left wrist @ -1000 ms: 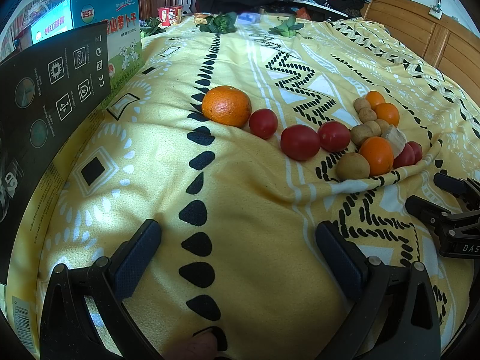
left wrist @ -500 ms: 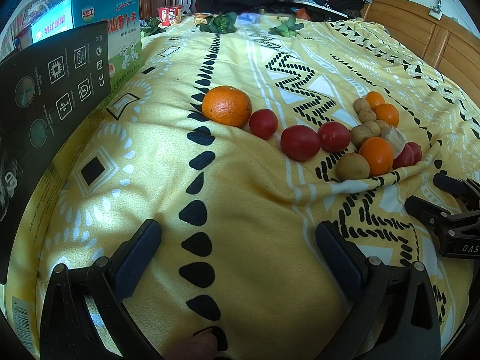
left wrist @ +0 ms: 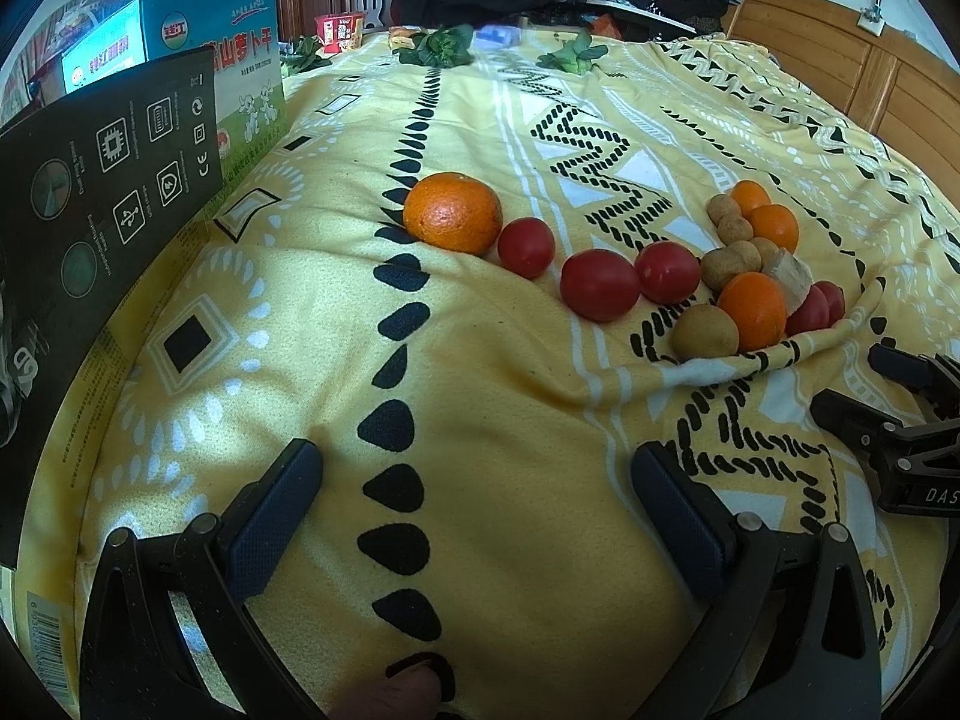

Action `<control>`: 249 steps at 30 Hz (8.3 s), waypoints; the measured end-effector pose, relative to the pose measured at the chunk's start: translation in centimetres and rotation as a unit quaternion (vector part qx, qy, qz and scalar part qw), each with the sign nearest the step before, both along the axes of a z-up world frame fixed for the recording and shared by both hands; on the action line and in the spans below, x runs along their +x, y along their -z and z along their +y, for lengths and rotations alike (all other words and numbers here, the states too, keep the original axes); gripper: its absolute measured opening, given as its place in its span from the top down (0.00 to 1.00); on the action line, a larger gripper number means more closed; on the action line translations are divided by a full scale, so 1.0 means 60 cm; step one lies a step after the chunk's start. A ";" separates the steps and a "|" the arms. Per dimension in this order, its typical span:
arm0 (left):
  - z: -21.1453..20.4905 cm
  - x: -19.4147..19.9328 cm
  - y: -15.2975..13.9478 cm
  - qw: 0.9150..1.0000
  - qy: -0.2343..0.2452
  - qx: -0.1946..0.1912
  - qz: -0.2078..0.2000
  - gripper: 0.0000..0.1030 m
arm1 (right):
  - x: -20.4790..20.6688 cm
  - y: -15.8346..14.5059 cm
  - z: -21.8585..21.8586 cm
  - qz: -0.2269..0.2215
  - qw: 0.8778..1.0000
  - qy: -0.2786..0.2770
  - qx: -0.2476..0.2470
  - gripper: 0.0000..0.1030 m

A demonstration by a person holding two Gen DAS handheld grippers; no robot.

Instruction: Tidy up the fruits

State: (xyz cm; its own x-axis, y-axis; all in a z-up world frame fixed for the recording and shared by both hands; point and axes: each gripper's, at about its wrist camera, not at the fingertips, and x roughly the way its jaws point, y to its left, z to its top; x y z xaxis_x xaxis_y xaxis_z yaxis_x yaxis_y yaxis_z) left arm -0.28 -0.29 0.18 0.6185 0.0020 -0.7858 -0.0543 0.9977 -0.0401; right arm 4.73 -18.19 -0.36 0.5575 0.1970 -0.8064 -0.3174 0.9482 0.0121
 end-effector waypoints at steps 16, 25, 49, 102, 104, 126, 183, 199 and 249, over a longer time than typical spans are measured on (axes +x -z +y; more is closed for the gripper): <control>-0.001 0.000 -0.002 1.000 0.000 0.000 0.000 0.00 | 0.000 0.000 0.000 0.000 1.000 0.000 0.000 0.00; 0.000 0.000 -0.002 1.000 0.000 -0.001 0.000 0.00 | 0.000 0.000 0.000 0.000 1.000 0.000 0.000 0.00; 0.001 0.000 -0.002 1.000 0.000 -0.002 0.000 0.00 | 0.000 0.000 0.000 0.000 1.000 0.000 0.000 0.00; -0.001 0.001 0.000 1.000 0.000 -0.007 -0.001 0.00 | 0.000 0.000 0.000 0.000 1.000 0.000 0.000 0.00; -0.001 0.001 0.000 1.000 0.000 -0.007 -0.001 0.00 | 0.000 0.000 0.000 0.000 1.000 0.000 0.000 0.00; 0.000 0.003 0.001 1.000 0.001 -0.008 0.001 0.00 | -0.001 0.000 0.000 0.000 1.000 0.000 0.000 0.00; 0.052 0.139 -0.053 0.996 0.021 -0.084 -0.003 0.60 | -0.001 0.000 -0.001 0.000 1.000 0.000 0.001 0.00; 0.049 0.049 -0.160 0.989 0.054 -0.118 -0.067 0.60 | 0.006 -0.056 -0.047 0.043 0.993 -0.003 0.110 0.07; 0.211 -0.066 -0.299 0.979 -0.025 -0.133 -0.156 0.60 | 0.016 -0.299 0.123 -0.063 0.977 -0.146 0.144 0.71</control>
State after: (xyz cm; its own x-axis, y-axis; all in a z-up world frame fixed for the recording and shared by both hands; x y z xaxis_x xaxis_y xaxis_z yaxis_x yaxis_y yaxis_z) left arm -4.27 12.35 18.13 0.8324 -0.1406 -0.5360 -0.0457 0.9465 -0.3193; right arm 5.71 -10.84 17.60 0.5341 0.5711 -0.6234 -0.5904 0.7797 0.2086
